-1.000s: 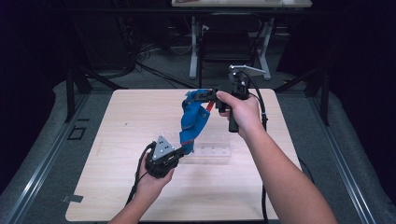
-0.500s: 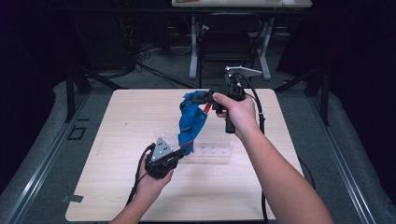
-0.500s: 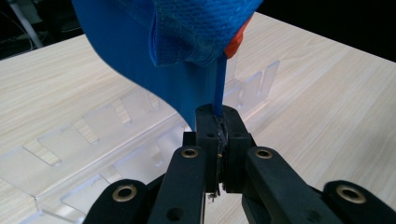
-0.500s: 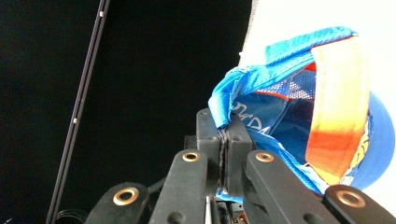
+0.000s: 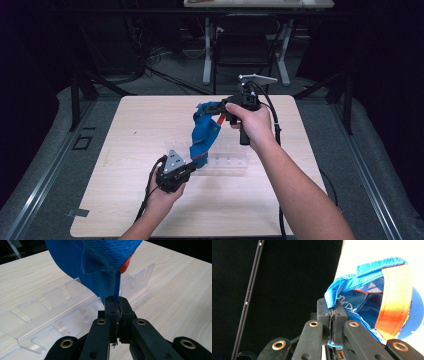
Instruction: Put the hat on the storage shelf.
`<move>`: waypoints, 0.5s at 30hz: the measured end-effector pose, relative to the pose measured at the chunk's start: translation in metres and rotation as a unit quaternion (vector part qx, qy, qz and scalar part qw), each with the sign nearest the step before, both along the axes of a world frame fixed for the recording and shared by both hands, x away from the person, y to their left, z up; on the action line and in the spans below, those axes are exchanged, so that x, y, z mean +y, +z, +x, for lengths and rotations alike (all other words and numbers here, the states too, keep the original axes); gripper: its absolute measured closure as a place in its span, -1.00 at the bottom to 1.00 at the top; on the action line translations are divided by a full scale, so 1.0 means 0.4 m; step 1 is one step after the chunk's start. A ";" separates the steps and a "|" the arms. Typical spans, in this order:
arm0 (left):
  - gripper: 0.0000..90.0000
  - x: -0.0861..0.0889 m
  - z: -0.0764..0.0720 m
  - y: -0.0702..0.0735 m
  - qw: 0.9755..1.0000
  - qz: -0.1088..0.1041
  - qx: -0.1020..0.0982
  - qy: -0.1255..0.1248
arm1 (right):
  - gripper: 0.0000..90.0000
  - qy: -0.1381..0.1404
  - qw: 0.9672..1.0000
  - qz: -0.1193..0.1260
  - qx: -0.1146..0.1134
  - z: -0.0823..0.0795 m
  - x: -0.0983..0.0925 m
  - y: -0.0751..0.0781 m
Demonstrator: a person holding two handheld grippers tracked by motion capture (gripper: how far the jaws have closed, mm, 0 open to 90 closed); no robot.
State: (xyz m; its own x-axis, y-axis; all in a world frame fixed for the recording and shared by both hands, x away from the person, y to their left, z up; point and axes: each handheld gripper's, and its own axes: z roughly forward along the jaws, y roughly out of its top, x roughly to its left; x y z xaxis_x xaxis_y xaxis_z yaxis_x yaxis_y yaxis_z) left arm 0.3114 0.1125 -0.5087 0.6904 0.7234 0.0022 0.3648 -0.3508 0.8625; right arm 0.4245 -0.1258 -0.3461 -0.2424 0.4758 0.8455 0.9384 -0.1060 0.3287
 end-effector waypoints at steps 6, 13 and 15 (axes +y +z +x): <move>0.97 -0.003 0.000 -0.006 1.000 0.006 -0.002 0.002 | 0.86 -0.005 1.000 -0.011 -0.004 -0.002 -0.010 -0.003; 0.97 -0.009 0.001 -0.021 1.000 0.021 0.000 0.002 | 0.63 -0.013 0.998 -0.059 -0.024 -0.009 -0.020 0.002; 0.97 -0.010 0.002 -0.025 1.000 0.021 0.003 0.003 | 0.57 -0.014 0.996 -0.083 -0.030 -0.013 -0.021 0.003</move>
